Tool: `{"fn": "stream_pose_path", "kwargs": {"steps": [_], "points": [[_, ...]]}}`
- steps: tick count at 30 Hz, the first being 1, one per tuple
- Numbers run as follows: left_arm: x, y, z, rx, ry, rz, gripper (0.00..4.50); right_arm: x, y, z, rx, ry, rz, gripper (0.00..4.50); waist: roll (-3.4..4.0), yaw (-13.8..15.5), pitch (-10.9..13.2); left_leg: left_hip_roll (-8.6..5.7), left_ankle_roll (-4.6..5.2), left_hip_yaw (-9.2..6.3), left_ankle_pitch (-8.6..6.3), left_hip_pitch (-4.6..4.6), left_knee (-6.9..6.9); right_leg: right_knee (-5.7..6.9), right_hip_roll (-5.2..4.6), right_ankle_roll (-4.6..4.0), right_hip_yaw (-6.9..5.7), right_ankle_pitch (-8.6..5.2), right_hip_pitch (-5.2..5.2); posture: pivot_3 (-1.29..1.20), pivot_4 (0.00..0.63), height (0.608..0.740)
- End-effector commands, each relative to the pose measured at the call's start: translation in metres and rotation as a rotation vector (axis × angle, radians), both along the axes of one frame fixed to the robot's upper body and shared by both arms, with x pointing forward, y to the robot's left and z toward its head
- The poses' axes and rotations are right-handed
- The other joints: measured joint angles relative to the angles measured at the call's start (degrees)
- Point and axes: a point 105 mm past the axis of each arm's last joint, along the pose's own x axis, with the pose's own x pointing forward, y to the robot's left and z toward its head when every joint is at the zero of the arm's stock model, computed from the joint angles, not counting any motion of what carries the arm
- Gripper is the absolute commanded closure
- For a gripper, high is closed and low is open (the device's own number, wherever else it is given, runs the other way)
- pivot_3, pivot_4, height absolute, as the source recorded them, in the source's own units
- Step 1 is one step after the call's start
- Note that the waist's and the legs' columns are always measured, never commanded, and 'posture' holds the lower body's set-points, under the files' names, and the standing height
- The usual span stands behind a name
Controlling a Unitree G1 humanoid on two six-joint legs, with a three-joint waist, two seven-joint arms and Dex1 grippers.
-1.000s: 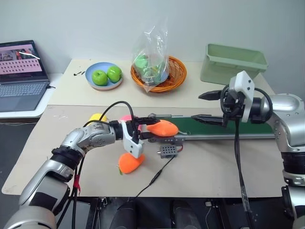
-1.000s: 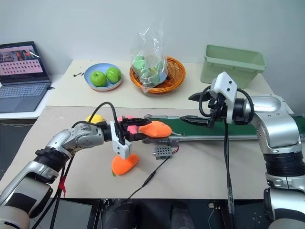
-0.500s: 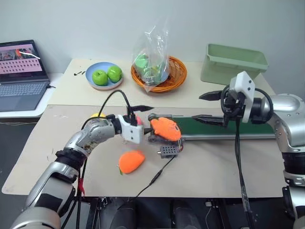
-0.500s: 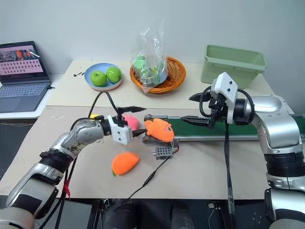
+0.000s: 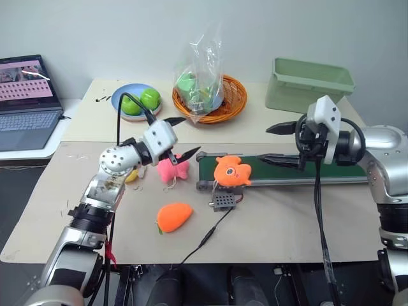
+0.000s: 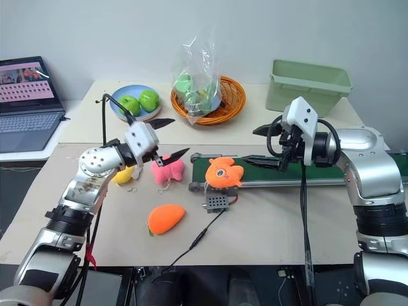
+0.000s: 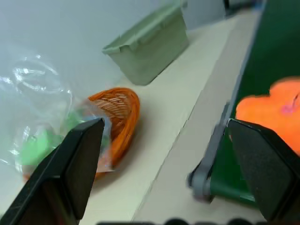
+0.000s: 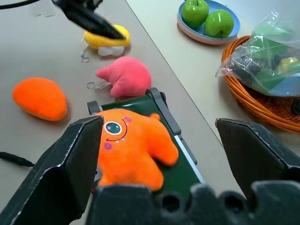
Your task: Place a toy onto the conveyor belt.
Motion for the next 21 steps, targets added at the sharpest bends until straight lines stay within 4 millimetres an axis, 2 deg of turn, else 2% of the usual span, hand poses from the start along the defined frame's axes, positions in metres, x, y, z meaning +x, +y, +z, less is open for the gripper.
{"fn": "stream_pose_path", "kwargs": {"steps": [1,5,21], "points": [[-0.025,0.007,-0.003,-0.036,0.175,-0.09,0.05,-0.007,-0.005,0.014,-0.01,-0.035,0.019,0.0,0.0,-0.19,0.0,0.0,0.0,-0.01,0.0,0.01,0.0,0.0,0.01,0.0,0.01,0.0,0.01,0.0,0.15,0.74],[-0.04,0.014,-0.009,-0.039,0.254,-0.107,0.05,-0.01,-0.005,0.015,-0.018,-0.022,0.043,0.0,0.0,-0.17,0.0,0.01,0.0,0.0,0.0,0.08,0.0,-0.07,0.03,0.0,0.04,-0.01,0.03,0.0,0.15,0.74],[-0.06,0.019,-0.015,-0.062,0.316,-0.111,0.05,-0.012,-0.003,0.014,-0.025,-0.002,0.077,0.0,0.0,0.14,0.0,0.01,0.0,0.04,0.0,0.24,0.0,-0.16,0.02,-0.01,0.06,-0.01,0.14,0.0,0.15,0.74]]}}
